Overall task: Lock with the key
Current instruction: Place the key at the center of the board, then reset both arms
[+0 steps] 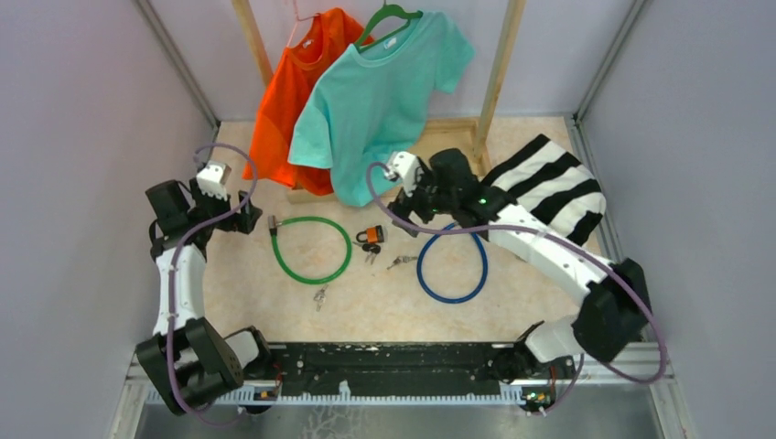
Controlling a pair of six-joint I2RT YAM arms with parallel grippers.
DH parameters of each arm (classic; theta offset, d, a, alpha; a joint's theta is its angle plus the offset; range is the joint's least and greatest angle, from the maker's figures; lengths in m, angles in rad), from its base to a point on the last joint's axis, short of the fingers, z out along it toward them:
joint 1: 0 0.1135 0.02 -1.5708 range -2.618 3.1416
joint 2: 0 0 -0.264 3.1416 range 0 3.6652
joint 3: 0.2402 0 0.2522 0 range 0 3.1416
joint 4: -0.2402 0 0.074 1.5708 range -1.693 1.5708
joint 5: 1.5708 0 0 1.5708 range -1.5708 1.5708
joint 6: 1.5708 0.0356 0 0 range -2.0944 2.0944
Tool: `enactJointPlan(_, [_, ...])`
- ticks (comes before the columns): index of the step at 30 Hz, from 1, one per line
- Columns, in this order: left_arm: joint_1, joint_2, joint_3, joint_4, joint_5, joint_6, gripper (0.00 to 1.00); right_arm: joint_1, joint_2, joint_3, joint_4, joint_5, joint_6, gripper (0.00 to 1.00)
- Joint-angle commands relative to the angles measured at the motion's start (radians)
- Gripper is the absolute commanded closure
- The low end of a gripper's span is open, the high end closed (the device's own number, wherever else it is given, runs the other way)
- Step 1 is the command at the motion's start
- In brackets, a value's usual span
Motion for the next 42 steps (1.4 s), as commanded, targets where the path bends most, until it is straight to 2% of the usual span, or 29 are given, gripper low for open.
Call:
enactJointPlan(1, [0.006, -0.095, -0.065, 0.013, 0.128, 0.066, 0.0, -0.121, -0.187, -0.086, 0.097, 0.11, 0.102, 0.09])
enactJointPlan(5, [0.006, -0.19, -0.101, 0.06, 0.125, 0.007, 0.0, -0.225, -0.269, -0.124, 0.114, 0.19, 0.215, 0.01])
enactJointPlan(14, [0.006, -0.306, -0.026, 0.003, 0.12, -0.098, 0.0, -0.287, -0.414, -0.226, 0.141, 0.411, 0.25, 0.01])
enactJointPlan(18, [0.007, -0.339, -0.023, 0.062, 0.147, -0.182, 0.0, -0.39, -0.479, -0.264, 0.165, 0.381, 0.275, 0.01])
enactJointPlan(21, [0.006, -0.343, -0.018, 0.073, 0.236, -0.18, 0.0, -0.442, -0.542, -0.303, 0.195, 0.344, 0.252, 0.01])
enactJointPlan(23, [0.005, -0.345, -0.019, 0.084, 0.254, -0.172, 0.0, -0.446, -0.581, -0.319, 0.212, 0.371, 0.227, 0.01])
enactJointPlan(28, [-0.017, -0.329, -0.032, 0.147, 0.174, -0.182, 0.0, -0.456, -0.653, -0.361, 0.24, 0.389, 0.2, 0.01])
enactJointPlan(33, [-0.064, -0.35, -0.071, 0.222, 0.097, -0.219, 0.0, -0.457, -0.655, -0.366, 0.231, 0.371, 0.201, 0.01])
enactJointPlan(42, [-0.064, -0.401, -0.04, 0.127, 0.049, -0.205, 0.0, -0.464, -0.694, -0.39, 0.244, 0.356, 0.184, 0.01])
